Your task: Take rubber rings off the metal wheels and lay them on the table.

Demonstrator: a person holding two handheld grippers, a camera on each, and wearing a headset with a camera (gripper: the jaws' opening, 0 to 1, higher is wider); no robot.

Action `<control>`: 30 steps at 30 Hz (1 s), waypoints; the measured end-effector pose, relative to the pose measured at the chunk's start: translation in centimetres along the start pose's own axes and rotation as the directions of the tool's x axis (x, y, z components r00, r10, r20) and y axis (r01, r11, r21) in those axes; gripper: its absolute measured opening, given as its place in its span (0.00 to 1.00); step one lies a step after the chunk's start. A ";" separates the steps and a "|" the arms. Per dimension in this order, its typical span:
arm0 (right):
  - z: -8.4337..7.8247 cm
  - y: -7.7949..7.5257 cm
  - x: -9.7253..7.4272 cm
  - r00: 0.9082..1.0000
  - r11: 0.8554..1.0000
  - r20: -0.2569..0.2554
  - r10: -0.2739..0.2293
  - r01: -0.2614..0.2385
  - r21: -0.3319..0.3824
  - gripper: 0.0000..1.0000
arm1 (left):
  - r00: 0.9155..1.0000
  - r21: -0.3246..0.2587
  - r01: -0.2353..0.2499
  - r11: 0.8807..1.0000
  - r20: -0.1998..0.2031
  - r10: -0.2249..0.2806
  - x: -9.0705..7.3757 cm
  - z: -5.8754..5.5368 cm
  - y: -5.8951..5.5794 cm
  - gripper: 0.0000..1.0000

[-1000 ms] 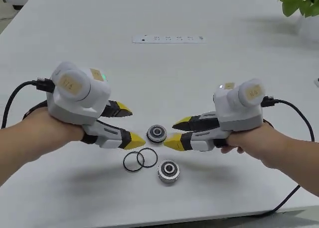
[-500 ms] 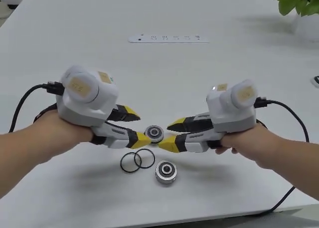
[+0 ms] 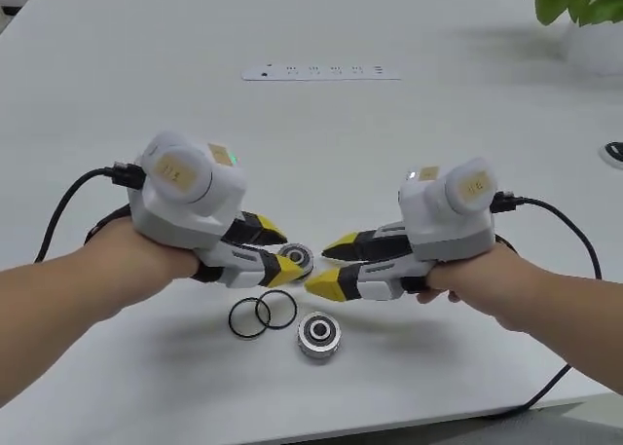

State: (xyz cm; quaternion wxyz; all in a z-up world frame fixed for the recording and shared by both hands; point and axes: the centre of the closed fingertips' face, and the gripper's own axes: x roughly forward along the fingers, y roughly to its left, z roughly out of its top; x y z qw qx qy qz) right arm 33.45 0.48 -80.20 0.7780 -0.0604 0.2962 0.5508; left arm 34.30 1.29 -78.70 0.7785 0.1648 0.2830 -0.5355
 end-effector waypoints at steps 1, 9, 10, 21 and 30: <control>0.0 0.0 0.0 1.000 1.000 -0.001 0.001 -0.001 0.000 0.31 | 1.000 -0.001 0.000 1.000 0.002 0.000 0.1 0.1 0.0 0.26; -0.2 0.0 0.2 1.000 1.000 -0.003 0.004 -0.004 -0.002 0.31 | 1.000 0.026 -0.001 1.000 -0.014 0.002 0.6 -0.3 -0.4 0.21; -0.2 0.0 0.2 1.000 1.000 -0.004 0.004 -0.004 -0.004 0.31 | 1.000 0.035 -0.008 0.999 -0.013 0.009 0.6 -0.2 -0.2 0.20; 0.2 0.1 0.9 1.000 1.000 -0.001 -0.003 0.003 -0.025 0.31 | 0.999 0.009 -0.048 0.999 0.004 0.048 0.7 -0.2 0.2 0.14; 0.6 -0.1 1.7 1.000 0.999 0.004 -0.025 0.025 -0.041 0.31 | 0.998 0.000 -0.062 0.998 0.018 0.062 0.8 -0.2 0.1 0.14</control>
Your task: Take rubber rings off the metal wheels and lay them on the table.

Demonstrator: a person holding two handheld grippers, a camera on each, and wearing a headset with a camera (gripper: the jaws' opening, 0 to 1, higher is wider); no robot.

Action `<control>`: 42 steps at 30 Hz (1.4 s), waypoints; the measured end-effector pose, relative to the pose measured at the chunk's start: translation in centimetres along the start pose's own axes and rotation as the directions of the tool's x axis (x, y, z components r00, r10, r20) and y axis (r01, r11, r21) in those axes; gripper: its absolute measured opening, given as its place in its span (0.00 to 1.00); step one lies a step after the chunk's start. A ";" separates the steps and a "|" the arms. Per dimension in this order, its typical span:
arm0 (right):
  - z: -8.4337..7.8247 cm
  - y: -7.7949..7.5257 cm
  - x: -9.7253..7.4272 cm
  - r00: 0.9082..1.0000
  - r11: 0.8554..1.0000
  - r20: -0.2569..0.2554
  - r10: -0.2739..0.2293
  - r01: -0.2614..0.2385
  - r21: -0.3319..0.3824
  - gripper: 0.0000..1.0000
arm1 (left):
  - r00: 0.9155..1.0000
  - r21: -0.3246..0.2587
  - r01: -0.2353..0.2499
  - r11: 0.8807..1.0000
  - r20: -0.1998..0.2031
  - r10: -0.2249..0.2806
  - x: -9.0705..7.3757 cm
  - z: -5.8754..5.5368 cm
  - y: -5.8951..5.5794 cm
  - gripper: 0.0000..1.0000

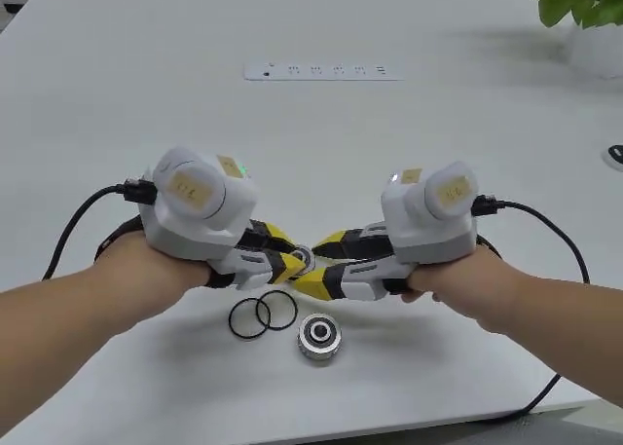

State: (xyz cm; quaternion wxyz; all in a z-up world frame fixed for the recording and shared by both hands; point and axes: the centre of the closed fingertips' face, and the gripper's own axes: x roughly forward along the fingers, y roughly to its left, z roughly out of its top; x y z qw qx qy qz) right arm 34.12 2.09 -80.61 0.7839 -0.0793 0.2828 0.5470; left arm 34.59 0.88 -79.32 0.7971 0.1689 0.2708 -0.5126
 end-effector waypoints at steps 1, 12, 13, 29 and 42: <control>0.0 0.0 0.0 1.000 1.000 0.001 -0.001 0.001 0.000 0.31 | 1.000 0.000 -0.001 1.000 0.000 0.001 0.0 0.0 0.0 0.14; 0.0 -0.3 0.2 1.000 1.000 -0.005 -0.022 0.022 -0.006 0.26 | 1.000 -0.009 -0.006 1.000 0.012 0.006 0.0 0.0 0.1 0.14; 0.0 -0.4 0.1 1.000 1.000 -0.005 -0.023 0.023 -0.005 0.26 | 1.000 -0.008 -0.006 1.000 0.012 0.006 0.0 0.0 0.1 0.14; -0.7 -0.5 -0.6 0.999 0.999 -0.037 -0.033 0.032 -0.026 0.18 | 1.000 -0.007 -0.014 1.000 0.004 0.014 -0.1 0.0 0.1 0.14; -1.1 -0.4 -1.0 0.997 0.999 -0.064 -0.036 0.034 -0.022 0.03 | 1.000 0.003 -0.022 1.000 -0.014 0.022 -0.2 0.0 0.0 0.13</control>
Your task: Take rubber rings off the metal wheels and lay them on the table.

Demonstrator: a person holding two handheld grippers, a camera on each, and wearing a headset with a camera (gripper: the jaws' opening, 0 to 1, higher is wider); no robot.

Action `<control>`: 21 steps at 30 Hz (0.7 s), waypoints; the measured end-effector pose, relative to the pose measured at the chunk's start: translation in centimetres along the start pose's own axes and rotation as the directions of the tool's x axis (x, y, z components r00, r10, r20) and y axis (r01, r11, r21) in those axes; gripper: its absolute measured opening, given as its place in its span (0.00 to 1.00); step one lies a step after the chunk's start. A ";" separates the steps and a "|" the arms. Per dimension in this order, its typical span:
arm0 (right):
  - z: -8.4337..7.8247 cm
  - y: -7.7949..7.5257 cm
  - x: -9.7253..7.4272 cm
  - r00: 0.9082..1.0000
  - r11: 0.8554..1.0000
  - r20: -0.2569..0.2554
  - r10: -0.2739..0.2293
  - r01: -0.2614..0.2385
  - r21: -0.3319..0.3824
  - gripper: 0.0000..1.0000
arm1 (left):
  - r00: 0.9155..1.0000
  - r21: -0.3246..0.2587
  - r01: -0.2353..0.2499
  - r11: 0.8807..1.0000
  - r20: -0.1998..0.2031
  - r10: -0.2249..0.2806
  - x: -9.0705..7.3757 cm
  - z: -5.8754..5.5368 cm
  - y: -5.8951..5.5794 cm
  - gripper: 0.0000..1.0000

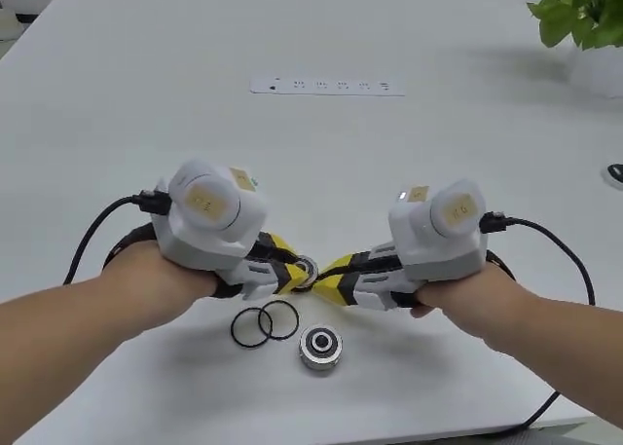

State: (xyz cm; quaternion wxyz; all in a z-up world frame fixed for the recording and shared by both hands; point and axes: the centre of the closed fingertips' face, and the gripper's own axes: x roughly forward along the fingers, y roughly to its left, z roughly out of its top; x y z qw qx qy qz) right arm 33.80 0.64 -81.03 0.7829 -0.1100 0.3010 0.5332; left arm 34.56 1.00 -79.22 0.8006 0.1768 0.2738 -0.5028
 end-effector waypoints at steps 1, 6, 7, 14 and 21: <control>-0.1 -0.1 0.0 1.000 1.000 -0.008 -0.005 0.005 -0.005 0.00 | 1.000 0.000 -0.001 1.000 0.000 0.001 0.0 0.0 0.0 0.13; 0.0 -0.1 -0.1 1.000 1.000 -0.008 -0.020 0.020 -0.004 0.00 | 1.000 0.004 0.000 1.000 -0.002 0.000 0.0 0.0 0.0 0.13; 0.0 -0.1 -0.1 1.000 1.000 -0.010 -0.022 0.022 -0.007 0.00 | 1.000 0.006 0.001 1.000 -0.002 -0.001 0.0 -0.1 0.1 0.13; -0.1 -0.1 -0.2 0.999 1.000 -0.012 -0.030 0.030 -0.002 0.00 | 1.000 0.002 -0.005 1.000 0.003 0.005 0.1 -0.1 0.1 0.13; 0.0 -0.3 -0.3 0.999 0.999 -0.010 -0.039 0.039 -0.001 0.00 | 1.000 0.002 -0.009 1.000 0.009 0.009 0.1 -0.1 0.3 0.14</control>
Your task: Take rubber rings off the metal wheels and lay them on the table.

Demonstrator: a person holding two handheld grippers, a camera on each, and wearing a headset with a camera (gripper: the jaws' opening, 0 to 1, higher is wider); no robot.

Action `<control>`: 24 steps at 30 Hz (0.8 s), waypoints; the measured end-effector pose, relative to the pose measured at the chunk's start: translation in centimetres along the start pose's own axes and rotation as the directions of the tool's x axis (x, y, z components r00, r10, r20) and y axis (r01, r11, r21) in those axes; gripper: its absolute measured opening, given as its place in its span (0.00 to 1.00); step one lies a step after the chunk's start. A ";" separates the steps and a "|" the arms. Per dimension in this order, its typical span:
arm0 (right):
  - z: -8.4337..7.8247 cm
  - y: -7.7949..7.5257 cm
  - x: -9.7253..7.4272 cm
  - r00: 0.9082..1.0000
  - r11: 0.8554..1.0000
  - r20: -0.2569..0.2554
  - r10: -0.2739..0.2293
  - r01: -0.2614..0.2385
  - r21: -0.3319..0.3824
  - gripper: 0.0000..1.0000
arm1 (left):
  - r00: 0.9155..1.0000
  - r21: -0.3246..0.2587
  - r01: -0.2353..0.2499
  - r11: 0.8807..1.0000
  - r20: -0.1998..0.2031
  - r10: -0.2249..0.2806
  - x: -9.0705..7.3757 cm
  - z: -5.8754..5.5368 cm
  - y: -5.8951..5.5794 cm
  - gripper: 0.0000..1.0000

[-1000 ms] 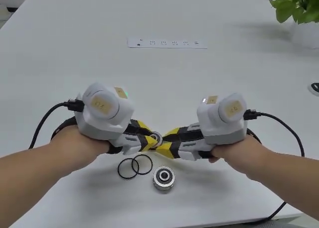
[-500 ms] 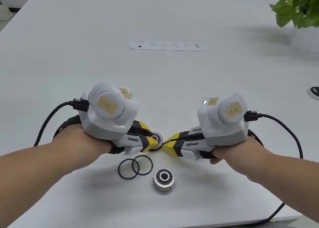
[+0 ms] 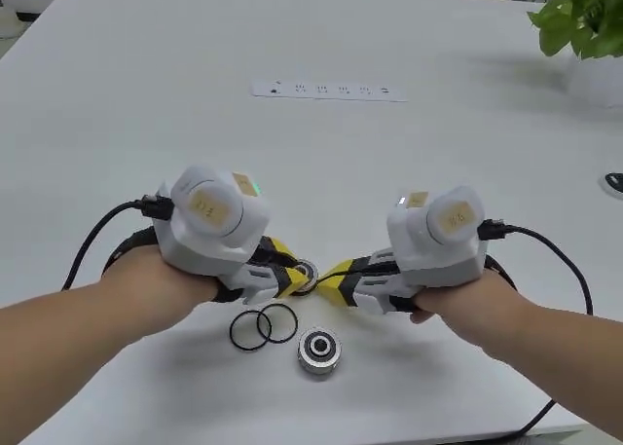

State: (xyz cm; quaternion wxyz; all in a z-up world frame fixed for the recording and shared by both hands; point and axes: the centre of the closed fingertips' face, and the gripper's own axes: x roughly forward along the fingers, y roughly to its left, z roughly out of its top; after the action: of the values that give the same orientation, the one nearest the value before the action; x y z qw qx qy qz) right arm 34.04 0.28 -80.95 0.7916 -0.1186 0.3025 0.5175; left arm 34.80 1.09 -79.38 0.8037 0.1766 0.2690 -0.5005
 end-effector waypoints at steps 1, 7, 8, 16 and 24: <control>0.1 -0.1 -0.1 1.000 1.000 0.006 -0.001 0.001 0.003 0.00 | 1.000 -0.001 -0.001 1.000 0.001 0.001 0.0 0.0 0.0 0.14; 0.4 -0.2 -0.3 1.000 1.000 0.025 -0.005 0.005 0.013 0.03 | 1.000 0.004 0.001 1.000 0.000 -0.001 0.0 0.0 0.1 0.13; 0.3 -0.2 -0.3 1.000 1.000 0.027 -0.005 0.005 0.014 0.04 | 1.000 0.003 0.001 1.000 0.000 -0.001 0.0 0.0 0.1 0.13; 0.3 -0.1 -0.2 1.000 1.000 0.026 0.000 0.000 -0.008 0.14 | 1.000 0.004 0.006 1.000 -0.003 -0.006 -0.1 -0.1 0.1 0.13; 0.3 0.2 0.0 1.000 1.000 0.023 0.009 -0.009 -0.018 0.20 | 1.000 0.002 0.005 1.000 0.001 -0.005 -0.1 0.0 0.1 0.13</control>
State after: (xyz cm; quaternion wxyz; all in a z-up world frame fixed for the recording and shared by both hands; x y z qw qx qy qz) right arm 34.02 0.52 -80.71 0.7915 -0.1184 0.2889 0.5253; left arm 34.80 1.23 -79.33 0.8026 0.1763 0.2685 -0.5027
